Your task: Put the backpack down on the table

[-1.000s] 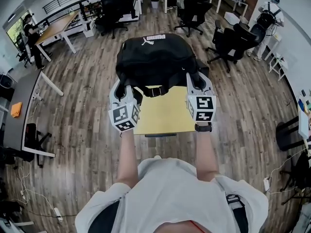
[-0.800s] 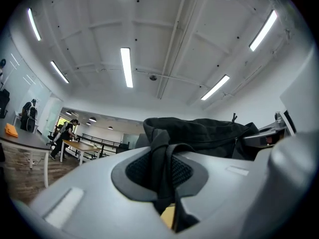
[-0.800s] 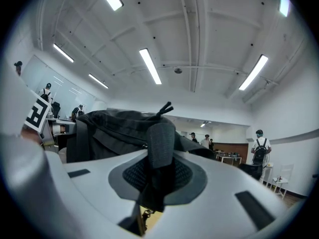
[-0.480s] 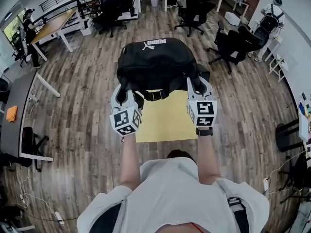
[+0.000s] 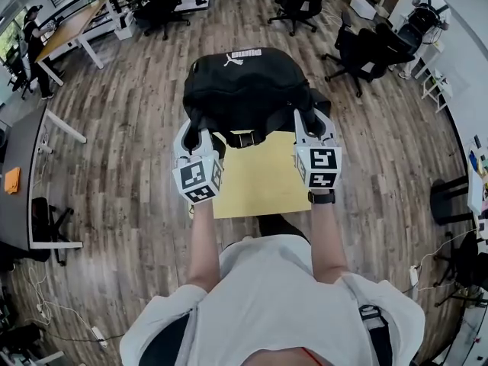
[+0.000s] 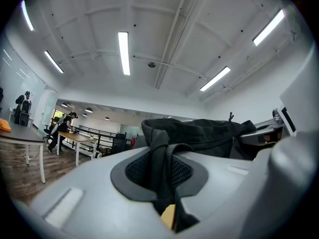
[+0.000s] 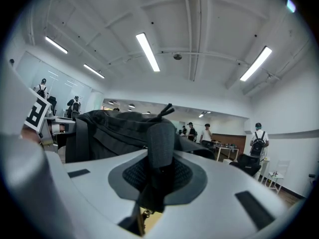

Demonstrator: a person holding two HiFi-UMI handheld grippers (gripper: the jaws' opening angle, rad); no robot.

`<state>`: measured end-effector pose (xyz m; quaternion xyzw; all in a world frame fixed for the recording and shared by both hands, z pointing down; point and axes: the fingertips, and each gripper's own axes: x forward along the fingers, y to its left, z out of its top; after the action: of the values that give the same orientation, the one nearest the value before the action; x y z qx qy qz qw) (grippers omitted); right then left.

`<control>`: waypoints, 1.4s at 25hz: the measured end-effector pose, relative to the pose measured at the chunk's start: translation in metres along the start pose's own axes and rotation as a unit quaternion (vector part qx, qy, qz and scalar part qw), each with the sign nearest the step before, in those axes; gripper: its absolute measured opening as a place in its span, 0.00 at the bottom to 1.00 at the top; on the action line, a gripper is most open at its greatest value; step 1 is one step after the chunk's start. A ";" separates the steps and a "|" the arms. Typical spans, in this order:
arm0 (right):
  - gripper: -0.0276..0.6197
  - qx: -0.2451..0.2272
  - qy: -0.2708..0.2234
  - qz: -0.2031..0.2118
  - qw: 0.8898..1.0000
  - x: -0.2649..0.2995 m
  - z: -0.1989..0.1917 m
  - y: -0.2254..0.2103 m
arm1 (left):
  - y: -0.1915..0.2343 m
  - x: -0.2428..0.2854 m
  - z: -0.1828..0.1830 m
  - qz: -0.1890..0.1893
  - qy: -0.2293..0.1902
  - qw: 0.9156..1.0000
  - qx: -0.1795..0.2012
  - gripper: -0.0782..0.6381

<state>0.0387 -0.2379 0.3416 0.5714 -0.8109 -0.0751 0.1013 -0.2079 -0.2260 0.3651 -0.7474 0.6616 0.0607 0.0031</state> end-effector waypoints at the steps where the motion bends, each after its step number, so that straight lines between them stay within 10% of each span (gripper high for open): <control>1: 0.13 0.000 0.001 0.002 1.000 0.006 -0.003 -0.004 | -0.001 0.007 -0.003 0.000 0.002 1.000 0.000 0.18; 35: 0.14 0.054 0.109 0.024 0.992 0.173 -0.120 -0.058 | -0.003 0.167 -0.117 0.007 0.123 0.992 -0.007 0.18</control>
<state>0.0651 -0.4209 0.4577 0.5608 -0.8117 0.0341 0.1597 -0.1752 -0.4002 0.4650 -0.7447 0.6615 -0.0271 -0.0842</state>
